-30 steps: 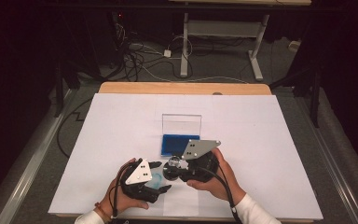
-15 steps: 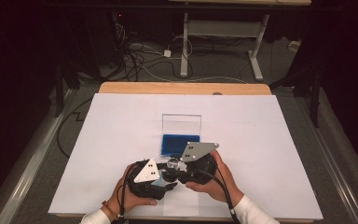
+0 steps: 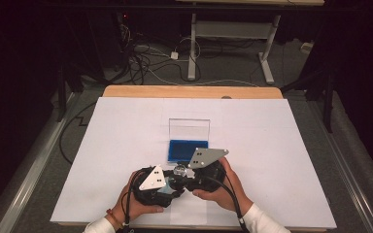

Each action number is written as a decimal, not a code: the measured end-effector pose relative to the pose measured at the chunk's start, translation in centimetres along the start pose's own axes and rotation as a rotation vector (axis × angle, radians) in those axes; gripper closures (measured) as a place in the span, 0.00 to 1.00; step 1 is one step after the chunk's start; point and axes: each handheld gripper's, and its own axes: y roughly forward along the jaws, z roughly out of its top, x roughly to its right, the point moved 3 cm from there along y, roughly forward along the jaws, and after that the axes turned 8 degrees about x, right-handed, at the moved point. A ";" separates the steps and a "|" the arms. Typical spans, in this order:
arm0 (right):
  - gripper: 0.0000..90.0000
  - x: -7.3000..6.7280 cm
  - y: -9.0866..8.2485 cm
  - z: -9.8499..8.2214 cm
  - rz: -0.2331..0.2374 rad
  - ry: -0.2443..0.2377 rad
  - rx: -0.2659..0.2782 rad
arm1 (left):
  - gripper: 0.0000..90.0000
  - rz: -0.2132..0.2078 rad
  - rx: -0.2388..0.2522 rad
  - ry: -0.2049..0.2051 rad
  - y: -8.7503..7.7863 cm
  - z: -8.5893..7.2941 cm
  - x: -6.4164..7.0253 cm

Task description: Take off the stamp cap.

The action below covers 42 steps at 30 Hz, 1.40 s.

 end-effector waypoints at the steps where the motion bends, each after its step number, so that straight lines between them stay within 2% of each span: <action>1: 0.63 0.0 0.0 0.0 0.001 0.001 0.002 | 0.36 0.000 -0.001 -0.001 0.0 0.0 0.0; 9: 0.63 -0.1 0.2 -0.2 0.007 0.007 0.006 | 0.40 -0.009 -0.005 -0.002 0.0 -0.1 0.0; 15: 0.64 -0.2 0.1 -0.2 0.000 0.022 0.015 | 0.40 0.005 -0.011 0.020 -0.2 0.1 0.0; 17: 0.64 -0.1 0.1 -0.2 -0.001 0.028 0.021 | 0.40 -0.006 -0.012 0.007 -0.2 0.1 -0.1; 18: 0.64 -0.1 0.1 -0.2 -0.001 0.028 0.021 | 0.40 -0.027 -0.009 -0.009 -0.2 0.1 -0.2; 19: 0.64 -0.1 0.1 -0.3 -0.003 0.039 0.028 | 0.41 -0.031 -0.022 -0.018 -0.3 0.0 -0.3; 22: 0.64 -0.2 0.2 -0.5 -0.008 0.027 0.028 | 0.41 -0.031 -0.030 -0.016 -0.4 0.0 -0.3; 28: 0.64 -0.5 0.1 -0.5 -0.023 0.041 0.050 | 0.41 -0.045 -0.025 -0.022 -0.5 0.1 -0.4; 35: 0.64 -0.9 0.1 -0.6 -0.036 0.022 0.053 | 0.41 -0.058 -0.040 -0.024 -0.5 0.1 -0.3; 37: 0.64 -0.9 0.1 -0.7 -0.038 0.014 0.055 | 0.41 -0.077 -0.041 -0.032 -0.5 0.0 -0.2; 42: 0.64 -1.2 0.0 -0.7 -0.046 0.006 0.060 | 0.41 -0.077 -0.050 -0.025 -0.5 0.0 -0.3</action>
